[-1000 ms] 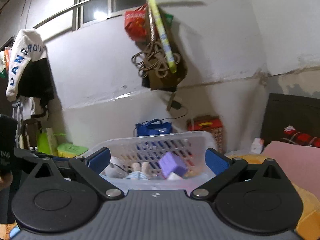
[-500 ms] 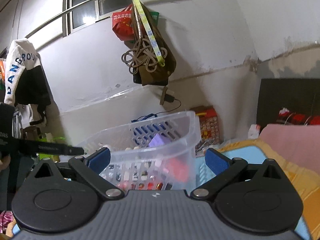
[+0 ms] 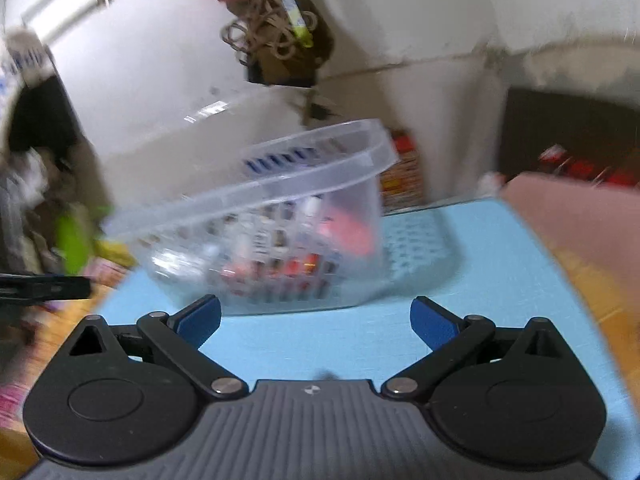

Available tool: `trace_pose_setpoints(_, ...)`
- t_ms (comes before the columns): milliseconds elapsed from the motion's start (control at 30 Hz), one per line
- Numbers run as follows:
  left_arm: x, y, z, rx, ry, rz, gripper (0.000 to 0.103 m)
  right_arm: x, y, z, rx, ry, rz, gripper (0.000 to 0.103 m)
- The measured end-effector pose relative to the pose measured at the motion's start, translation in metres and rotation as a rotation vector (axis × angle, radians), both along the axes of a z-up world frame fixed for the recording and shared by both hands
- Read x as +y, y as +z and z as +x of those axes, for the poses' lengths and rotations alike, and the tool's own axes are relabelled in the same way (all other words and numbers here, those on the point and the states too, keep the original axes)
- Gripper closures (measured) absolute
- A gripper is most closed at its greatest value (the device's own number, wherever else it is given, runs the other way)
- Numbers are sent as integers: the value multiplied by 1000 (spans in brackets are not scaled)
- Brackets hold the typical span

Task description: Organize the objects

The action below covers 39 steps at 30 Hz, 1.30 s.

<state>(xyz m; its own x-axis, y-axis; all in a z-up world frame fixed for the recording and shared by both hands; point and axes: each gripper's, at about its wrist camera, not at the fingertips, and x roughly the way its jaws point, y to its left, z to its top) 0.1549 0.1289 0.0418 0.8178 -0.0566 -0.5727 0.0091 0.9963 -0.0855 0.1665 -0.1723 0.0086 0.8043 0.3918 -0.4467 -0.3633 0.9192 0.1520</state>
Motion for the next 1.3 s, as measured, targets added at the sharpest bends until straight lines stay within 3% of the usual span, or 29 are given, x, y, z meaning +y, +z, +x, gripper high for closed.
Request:
trace_pose_setpoints(133,-11,-9,4,54,-28,31,4,11,-3,-5,-26,-56,-52,0)
trace_pose_setpoints(300,-16,-18,4,114,-46,25,4,12,-7,-1,98,1,-79,0)
trace_pose_setpoints(467,-18,-5,-9,37,-60,10,4,6,-5,-1,120,-16,-46,0)
trace_pose_setpoints(567,-19,13,-20,-74,-20,16,4,7,12,-3,76,-43,-53,0)
trace_pose_setpoints(667,-26,27,-23,-129,1,40,4,11,34,-4,24,-48,-81,0)
trace_pose_setpoints(833,-37,33,-3,-43,-73,-16,4,19,58,7,7,14,-119,0)
trace_pose_setpoints(933,-40,37,3,-28,-38,6,4,23,64,6,-3,-56,-182,0)
trace_pose_setpoints(1067,-39,52,10,-29,-33,-31,4,24,75,5,-26,-127,-209,0)
trace_pose_setpoints(1233,-51,68,19,-50,41,93,4,22,90,16,35,-135,-139,0)
trace_pose_setpoints(1300,-52,73,24,-57,35,103,4,22,92,20,39,-148,-135,0)
